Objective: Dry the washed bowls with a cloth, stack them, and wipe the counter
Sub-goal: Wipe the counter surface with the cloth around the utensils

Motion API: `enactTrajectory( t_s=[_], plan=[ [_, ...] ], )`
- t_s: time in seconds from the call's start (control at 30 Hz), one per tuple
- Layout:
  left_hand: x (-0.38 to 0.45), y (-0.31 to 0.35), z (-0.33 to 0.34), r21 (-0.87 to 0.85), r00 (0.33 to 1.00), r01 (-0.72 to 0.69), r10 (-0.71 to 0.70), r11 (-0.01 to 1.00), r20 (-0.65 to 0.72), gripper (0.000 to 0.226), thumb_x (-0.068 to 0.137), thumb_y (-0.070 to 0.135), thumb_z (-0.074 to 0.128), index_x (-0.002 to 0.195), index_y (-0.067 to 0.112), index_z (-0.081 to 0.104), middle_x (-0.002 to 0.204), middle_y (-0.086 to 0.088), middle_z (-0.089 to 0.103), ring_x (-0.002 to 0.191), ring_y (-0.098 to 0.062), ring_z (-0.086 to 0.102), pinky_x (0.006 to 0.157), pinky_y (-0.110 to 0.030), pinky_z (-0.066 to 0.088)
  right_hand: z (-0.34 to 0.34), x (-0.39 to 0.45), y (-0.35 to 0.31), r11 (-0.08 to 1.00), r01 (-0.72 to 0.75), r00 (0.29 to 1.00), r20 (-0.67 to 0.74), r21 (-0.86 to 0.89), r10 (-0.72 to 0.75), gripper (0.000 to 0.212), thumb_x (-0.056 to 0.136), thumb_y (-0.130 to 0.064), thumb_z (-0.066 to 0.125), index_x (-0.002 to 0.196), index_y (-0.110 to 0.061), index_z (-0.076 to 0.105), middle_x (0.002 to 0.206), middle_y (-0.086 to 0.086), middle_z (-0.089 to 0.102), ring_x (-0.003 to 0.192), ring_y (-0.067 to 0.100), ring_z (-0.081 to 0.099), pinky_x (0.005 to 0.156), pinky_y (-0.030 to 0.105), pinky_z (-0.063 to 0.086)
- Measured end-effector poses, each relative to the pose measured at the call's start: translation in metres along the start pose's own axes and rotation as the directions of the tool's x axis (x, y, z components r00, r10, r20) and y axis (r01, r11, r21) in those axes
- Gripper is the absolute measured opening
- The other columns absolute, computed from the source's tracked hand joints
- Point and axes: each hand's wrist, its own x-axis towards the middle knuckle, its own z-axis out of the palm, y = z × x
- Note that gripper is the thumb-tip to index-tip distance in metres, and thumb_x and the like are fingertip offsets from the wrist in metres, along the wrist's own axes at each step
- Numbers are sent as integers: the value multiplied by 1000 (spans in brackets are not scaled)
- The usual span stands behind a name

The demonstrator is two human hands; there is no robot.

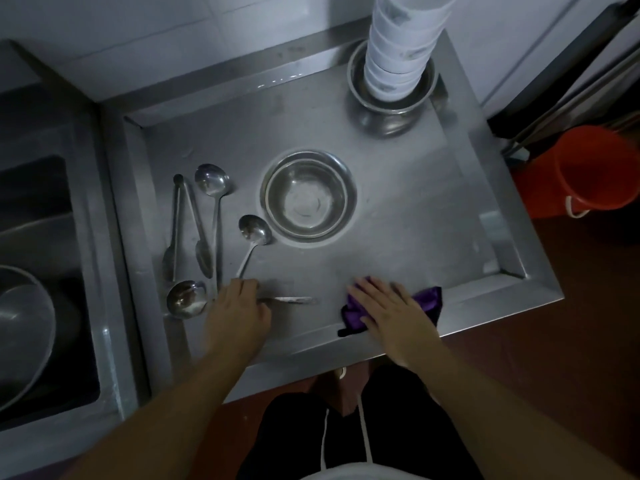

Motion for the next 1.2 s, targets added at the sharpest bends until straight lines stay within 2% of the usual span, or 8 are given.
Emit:
enactTrajectory(
  t_s=[0.2,0.3,0.4,0.57,0.73,0.93,1.1,1.2],
  plan=[
    [13,50,13,-62,999,-30,32,998,31,35,91,12,71,123,2,68,118,-18,66,107,-41,63,93,-51,53,-38,-18,122,968,-250,961,-120,-1,248,67,104,-21,61,165,-14,34,171,10,32,157,35,33,124,56,32],
    [23,76,18,-69,998,-13,17,998,52,37,96,19,67,129,3,66,123,-17,65,112,-39,61,96,-50,50,-55,-15,163,923,-384,914,-154,-23,376,62,108,-25,43,165,-7,29,172,16,27,159,38,26,128,56,25],
    [33,98,21,-56,998,6,-2,998,70,42,101,26,62,138,6,61,133,-15,63,120,-36,59,102,-49,47,-69,16,172,900,-436,887,-169,-1,430,63,109,-29,29,166,-5,22,174,18,19,162,37,14,131,52,16],
    [53,120,24,-66,998,53,-51,996,37,46,102,29,60,143,8,58,142,-14,61,128,-35,58,106,-51,47,-80,108,148,857,-482,805,-294,184,516,63,109,-26,41,167,-12,21,176,13,18,163,32,10,133,47,10],
    [69,135,18,-104,996,89,-89,991,5,43,103,27,59,142,9,58,137,-15,62,126,-37,57,104,-53,47,-55,111,105,999,35,972,-232,7,-33,58,105,-23,56,160,-10,42,167,15,39,156,37,33,126,53,29],
    [81,151,13,-132,997,72,-71,989,18,40,103,25,57,139,8,58,131,-17,63,121,-39,58,102,-52,47,-32,7,142,911,413,911,-1,-1,-413,58,102,-27,62,158,-24,48,168,-2,38,157,23,32,127,43,24],
    [77,162,15,-175,998,58,-56,983,19,37,103,25,59,136,8,60,128,-15,63,117,-39,60,98,-51,49,-76,28,201,988,152,987,-39,-20,-153,81,88,0,68,162,-15,38,170,8,33,158,34,29,126,55,28],
    [73,161,17,-204,999,36,-36,978,7,33,103,25,58,132,10,61,125,-12,64,114,-37,61,96,-51,50,-102,85,201,990,-99,985,-151,-104,83,78,100,-8,55,167,-8,15,175,15,18,162,38,15,131,52,13]
  ],
)
